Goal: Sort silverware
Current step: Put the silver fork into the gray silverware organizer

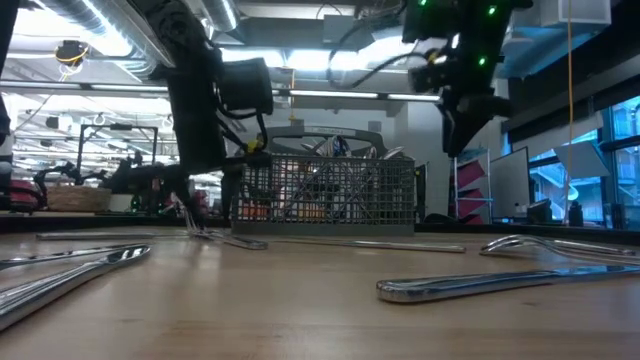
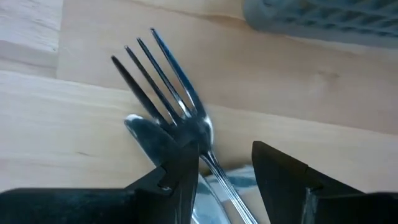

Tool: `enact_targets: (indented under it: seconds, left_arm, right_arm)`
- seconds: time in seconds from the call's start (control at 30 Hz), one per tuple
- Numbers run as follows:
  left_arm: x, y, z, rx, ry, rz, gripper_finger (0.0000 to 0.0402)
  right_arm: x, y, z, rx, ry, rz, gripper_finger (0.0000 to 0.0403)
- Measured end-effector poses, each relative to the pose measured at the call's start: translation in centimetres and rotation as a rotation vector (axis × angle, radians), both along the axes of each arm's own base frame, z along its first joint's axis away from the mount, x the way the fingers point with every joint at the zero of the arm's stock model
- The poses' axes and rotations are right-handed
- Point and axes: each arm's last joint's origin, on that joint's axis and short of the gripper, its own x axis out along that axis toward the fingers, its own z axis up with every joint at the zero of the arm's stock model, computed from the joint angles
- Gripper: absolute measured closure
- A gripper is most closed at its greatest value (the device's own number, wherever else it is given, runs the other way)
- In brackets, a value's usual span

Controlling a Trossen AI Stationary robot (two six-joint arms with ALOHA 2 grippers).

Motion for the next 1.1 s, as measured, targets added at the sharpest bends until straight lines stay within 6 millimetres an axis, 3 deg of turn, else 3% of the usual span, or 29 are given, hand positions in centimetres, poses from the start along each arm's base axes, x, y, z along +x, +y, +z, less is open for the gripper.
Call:
enact_targets:
  seconds: [0.17, 0.27, 0.43, 0.63, 0.83, 1.1]
  left_arm:
    - [-0.1, -0.7, 1.1, 0.007, -0.045, -0.016, 0.0259]
    - [0.1, -1.6, 1.1, -0.007, -0.06, -0.007, 0.0259]
    - [0.4, -2.9, 0.9, -0.025, -0.076, 0.015, 0.0259]
    - [0.8, -3.1, 0.1, -0.015, -0.086, 0.064, 0.0259]
    - [1.5, -2.9, -0.8, -0.015, -0.109, 0.075, 0.0259]
    - [0.9, -2.0, -1.1, -0.026, -0.059, 0.15, 0.0259]
  right_arm:
    - [-2.2, 0.3, 2.7, -0.021, -0.146, -0.002, 0.0292]
    - [-4.0, 0.6, 2.9, -0.031, -0.286, -0.025, 0.0292]
    - [-7.1, 1.0, 1.4, -0.045, -0.414, -0.03, 0.0292]
    - [-9.5, 1.4, -0.6, -0.01, -0.466, -0.114, 0.0292]
    - [-10.6, 1.5, -2.2, 0.021, -0.492, -0.187, 0.0292]
    - [-10.9, 1.6, -3.9, 0.024, -0.536, -0.197, 0.0292]
